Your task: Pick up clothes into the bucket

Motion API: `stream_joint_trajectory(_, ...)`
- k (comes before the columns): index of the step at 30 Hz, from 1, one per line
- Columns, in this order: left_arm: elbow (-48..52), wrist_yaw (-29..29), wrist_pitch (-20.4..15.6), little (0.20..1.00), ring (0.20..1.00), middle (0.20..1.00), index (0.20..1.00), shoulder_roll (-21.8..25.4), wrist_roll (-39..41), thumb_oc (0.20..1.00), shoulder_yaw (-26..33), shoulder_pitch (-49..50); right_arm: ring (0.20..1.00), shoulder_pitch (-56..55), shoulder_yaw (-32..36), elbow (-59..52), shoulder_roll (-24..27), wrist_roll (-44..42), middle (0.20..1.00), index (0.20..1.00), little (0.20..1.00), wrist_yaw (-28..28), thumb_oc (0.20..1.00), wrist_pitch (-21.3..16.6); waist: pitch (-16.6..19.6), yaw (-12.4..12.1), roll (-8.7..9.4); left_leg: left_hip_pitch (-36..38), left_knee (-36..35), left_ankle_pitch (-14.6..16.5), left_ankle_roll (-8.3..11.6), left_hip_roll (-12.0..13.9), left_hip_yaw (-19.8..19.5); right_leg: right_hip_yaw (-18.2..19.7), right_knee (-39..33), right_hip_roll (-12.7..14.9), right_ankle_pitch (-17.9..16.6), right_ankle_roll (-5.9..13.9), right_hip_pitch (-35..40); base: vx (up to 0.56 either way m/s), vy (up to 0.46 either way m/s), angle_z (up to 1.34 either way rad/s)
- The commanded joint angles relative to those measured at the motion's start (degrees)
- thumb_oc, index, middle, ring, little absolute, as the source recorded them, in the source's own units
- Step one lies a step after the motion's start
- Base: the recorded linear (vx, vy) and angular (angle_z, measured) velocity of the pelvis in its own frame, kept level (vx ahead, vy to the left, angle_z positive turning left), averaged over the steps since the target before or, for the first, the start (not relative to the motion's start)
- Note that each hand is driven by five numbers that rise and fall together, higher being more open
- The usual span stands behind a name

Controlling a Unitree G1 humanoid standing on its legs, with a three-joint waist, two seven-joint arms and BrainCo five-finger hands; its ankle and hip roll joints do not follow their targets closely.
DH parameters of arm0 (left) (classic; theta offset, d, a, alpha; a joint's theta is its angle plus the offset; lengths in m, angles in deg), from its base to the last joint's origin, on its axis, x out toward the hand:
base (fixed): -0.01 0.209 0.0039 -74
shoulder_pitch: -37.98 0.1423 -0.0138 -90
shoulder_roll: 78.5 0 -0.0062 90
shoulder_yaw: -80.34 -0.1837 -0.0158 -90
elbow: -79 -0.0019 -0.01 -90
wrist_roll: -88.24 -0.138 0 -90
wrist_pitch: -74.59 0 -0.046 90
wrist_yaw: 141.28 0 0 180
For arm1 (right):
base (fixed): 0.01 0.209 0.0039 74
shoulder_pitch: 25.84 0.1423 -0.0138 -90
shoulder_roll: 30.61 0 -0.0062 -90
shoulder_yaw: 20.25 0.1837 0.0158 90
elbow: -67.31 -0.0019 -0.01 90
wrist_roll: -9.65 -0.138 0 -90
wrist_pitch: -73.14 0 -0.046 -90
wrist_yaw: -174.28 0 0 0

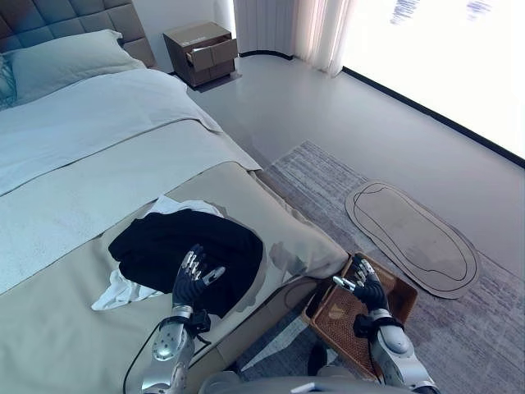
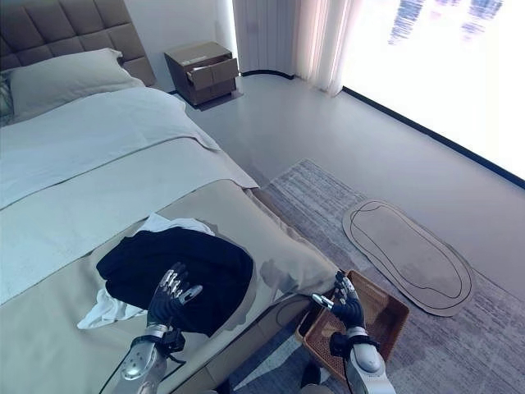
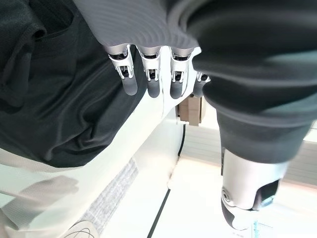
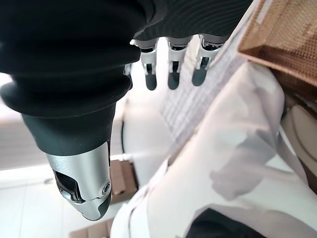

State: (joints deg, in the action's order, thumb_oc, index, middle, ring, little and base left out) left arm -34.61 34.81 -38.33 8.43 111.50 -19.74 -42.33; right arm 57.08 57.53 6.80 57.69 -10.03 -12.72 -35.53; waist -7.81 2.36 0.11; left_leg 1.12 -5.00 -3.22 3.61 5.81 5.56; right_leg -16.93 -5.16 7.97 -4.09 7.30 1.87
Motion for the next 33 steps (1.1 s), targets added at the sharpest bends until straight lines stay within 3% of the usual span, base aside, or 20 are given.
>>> stream_joint_trajectory(1, 2.3, -0.3, -3.4, 1.000, 1.000, 1.000, 1.000, 2.3, -0.9, 1.000, -0.3, -2.5, 1.000, 1.8, -1.0, -4.8, -0.2, 1.3, 1.000, 1.000, 1.000, -0.5, 1.000, -2.2, 0.4, 0.5, 2.56, -3.4, 0.4, -1.8, 0.44, 1.1, 0.1, 1.5, 1.7, 2.8, -1.1, 2.21, -1.1, 0.00, 0.000, 0.00)
stream_joint_trajectory(9, 2.1, -2.1, -3.7, 1.000, 1.000, 1.000, 1.000, 2.6, -3.0, 1.000, 1.0, -1.8, 1.000, 0.8, -0.2, -5.2, -0.1, 1.4, 1.000, 1.000, 1.000, -0.8, 1.000, -2.3, 0.0, 0.4, 2.60, -3.7, 0.7, -1.6, 0.33, 0.9, -0.1, 1.8, 1.8, 2.9, -1.2, 2.43, -1.4, 0.00, 0.000, 0.00)
stream_joint_trajectory(16, -0.5, -9.2, -4.1, 1.000, 1.000, 1.000, 1.000, 5.8, -17.6, 1.000, 0.9, -2.9, 1.000, -0.3, 1.1, -4.8, 0.4, 2.6, 1.000, 1.000, 1.000, -0.9, 1.000, -2.5, -1.1, 0.0, 2.88, -4.3, 2.6, -0.3, -0.14, 0.1, -0.3, 1.5, 3.5, 4.2, -0.4, 2.88, -1.4, 0.05, 0.032, 0.00)
stream_joint_trajectory(22, -2.3, -16.1, -3.1, 1.000, 1.000, 1.000, 1.000, 10.0, -29.6, 1.000, 1.4, -7.3, 1.000, 1.6, 0.7, -4.6, 2.1, 3.2, 1.000, 1.000, 1.000, -0.4, 1.000, -3.3, -4.3, -0.4, 3.72, -9.2, 9.3, 2.2, -0.68, -0.4, -0.4, 2.0, 6.2, 5.8, 0.2, 3.32, -4.2, -0.02, 0.053, 0.01)
stream_joint_trajectory(25, -3.5, -21.5, -1.6, 1.000, 1.000, 1.000, 1.000, 13.1, -36.8, 1.000, 1.3, -11.7, 1.000, 4.6, -0.6, -7.1, 4.0, 3.2, 1.000, 1.000, 1.000, 0.3, 1.000, -3.9, -8.6, -0.1, 4.01, -14.4, 14.6, 3.8, -1.82, 0.0, 0.2, 3.9, 12.7, 7.5, 1.3, 2.88, -11.2, -0.16, 0.100, -0.06)
stream_joint_trajectory(26, -3.6, -21.6, -1.6, 1.000, 1.000, 1.000, 1.000, 13.1, -36.9, 1.000, 1.3, -11.8, 1.000, 4.7, -0.5, -7.1, 4.0, 3.2, 1.000, 1.000, 1.000, 0.3, 1.000, -3.9, -8.4, -0.1, 4.01, -15.0, 15.1, 4.0, -1.84, 0.1, 0.3, 4.1, 13.1, 7.5, 1.5, 2.87, -11.9, -0.22, 0.057, -0.18)
stream_joint_trajectory(27, -4.6, -23.5, -0.3, 1.000, 1.000, 1.000, 1.000, 14.3, -39.6, 1.000, 1.1, -14.5, 1.000, 6.2, -1.0, -8.1, 5.0, 2.9, 1.000, 1.000, 1.000, 0.5, 1.000, -4.2, -10.7, 0.2, 4.44, -19.2, 19.4, 4.5, -2.04, 0.5, 0.1, 4.9, 16.5, 8.0, 2.2, 2.26, -16.0, -0.14, 0.030, -0.15)
stream_joint_trajectory(31, -6.9, -26.7, 2.1, 1.000, 1.000, 1.000, 1.000, 15.9, -44.6, 1.000, 0.2, -18.3, 1.000, 7.3, -0.8, -9.0, 6.2, 3.2, 1.000, 1.000, 1.000, 0.4, 1.000, -4.4, -11.5, 0.8, 4.58, -25.9, 25.0, 5.9, -2.08, 0.5, -1.1, 5.4, 21.5, 7.9, 3.9, 1.67, -21.8, -0.11, 0.015, -0.05)
stream_joint_trajectory(33, -9.8, -30.1, 5.2, 1.000, 1.000, 1.000, 1.000, 17.9, -49.8, 1.000, -1.2, -22.4, 1.000, 8.0, -0.3, -10.2, 7.1, 2.9, 1.000, 1.000, 1.000, 0.4, 1.000, -4.8, -12.0, 1.9, 4.70, -30.8, 28.3, 6.5, -2.00, 0.5, -2.2, 5.8, 24.9, 8.0, 5.0, 1.25, -26.2, -0.06, 0.000, 0.11)
